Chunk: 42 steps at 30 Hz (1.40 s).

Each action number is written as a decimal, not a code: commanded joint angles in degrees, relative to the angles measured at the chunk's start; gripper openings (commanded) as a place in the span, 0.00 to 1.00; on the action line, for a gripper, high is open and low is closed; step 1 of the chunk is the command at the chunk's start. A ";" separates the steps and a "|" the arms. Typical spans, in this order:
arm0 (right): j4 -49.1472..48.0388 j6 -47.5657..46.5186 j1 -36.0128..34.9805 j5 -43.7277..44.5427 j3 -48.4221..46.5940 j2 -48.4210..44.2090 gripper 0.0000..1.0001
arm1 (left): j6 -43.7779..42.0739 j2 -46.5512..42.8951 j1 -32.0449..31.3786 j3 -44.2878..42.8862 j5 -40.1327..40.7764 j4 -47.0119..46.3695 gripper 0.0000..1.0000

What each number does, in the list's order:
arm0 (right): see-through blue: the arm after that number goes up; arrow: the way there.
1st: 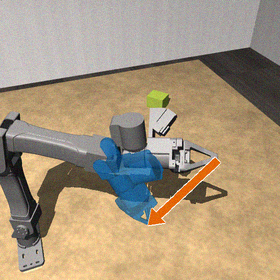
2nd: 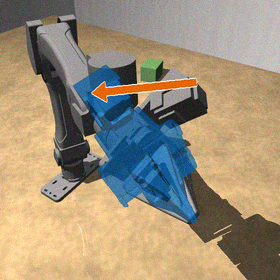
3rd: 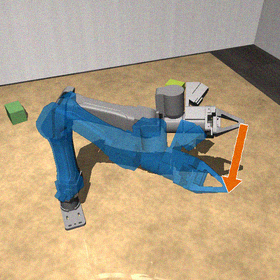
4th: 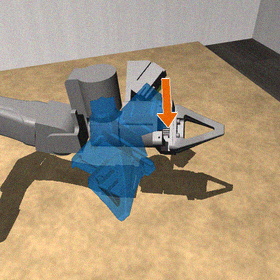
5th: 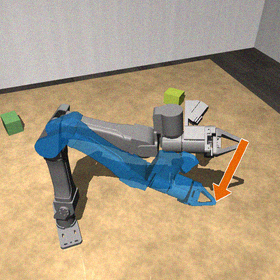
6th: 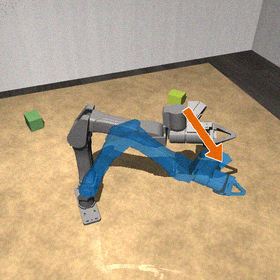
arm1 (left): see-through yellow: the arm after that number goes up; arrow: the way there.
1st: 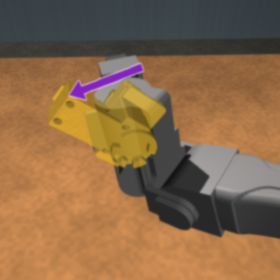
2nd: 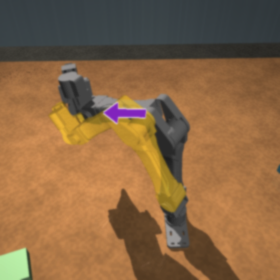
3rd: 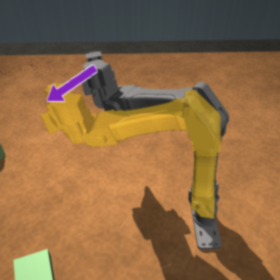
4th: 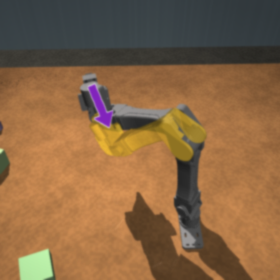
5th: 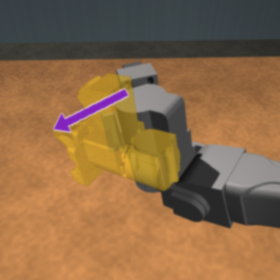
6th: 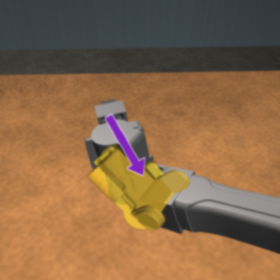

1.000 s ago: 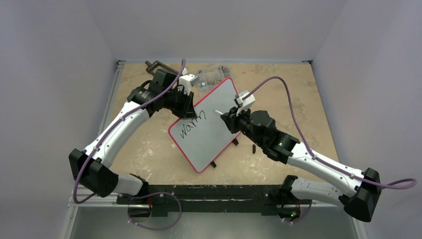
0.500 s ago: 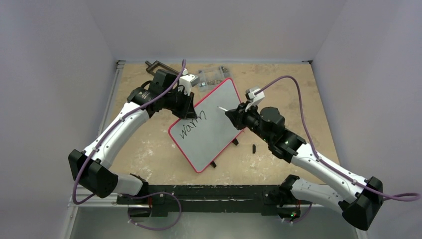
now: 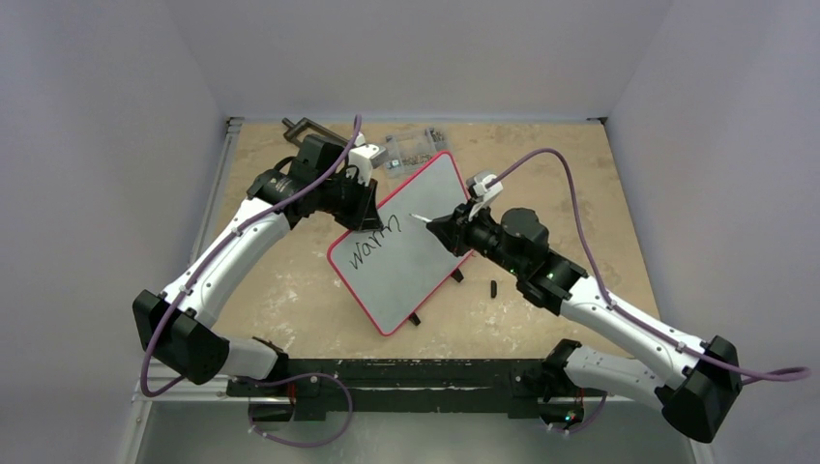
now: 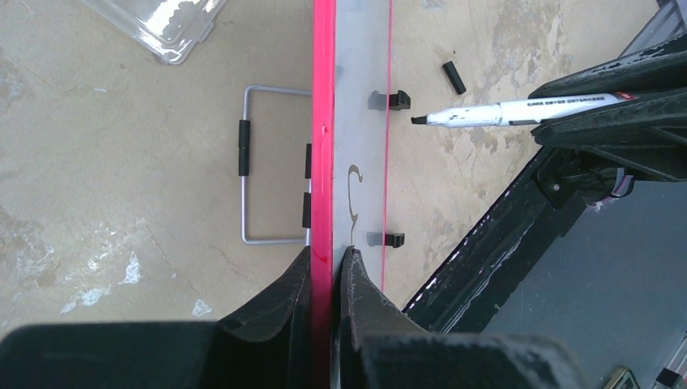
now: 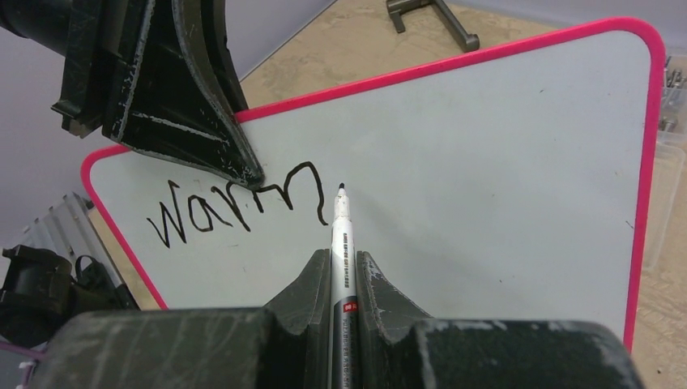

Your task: Write a sentence on the whiteboard

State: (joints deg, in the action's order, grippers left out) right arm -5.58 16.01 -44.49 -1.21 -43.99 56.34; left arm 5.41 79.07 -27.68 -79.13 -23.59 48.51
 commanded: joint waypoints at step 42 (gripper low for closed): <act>-6.11 -1.94 0.66 0.37 -2.90 0.89 0.00 | -5.95 0.21 -0.09 1.00 15.67 3.14 0.00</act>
State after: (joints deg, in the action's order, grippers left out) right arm -9.67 15.09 -44.07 1.50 -44.51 60.51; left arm 5.45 79.02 -28.08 -79.13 -23.00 48.49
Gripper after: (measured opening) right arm 0.085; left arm 0.093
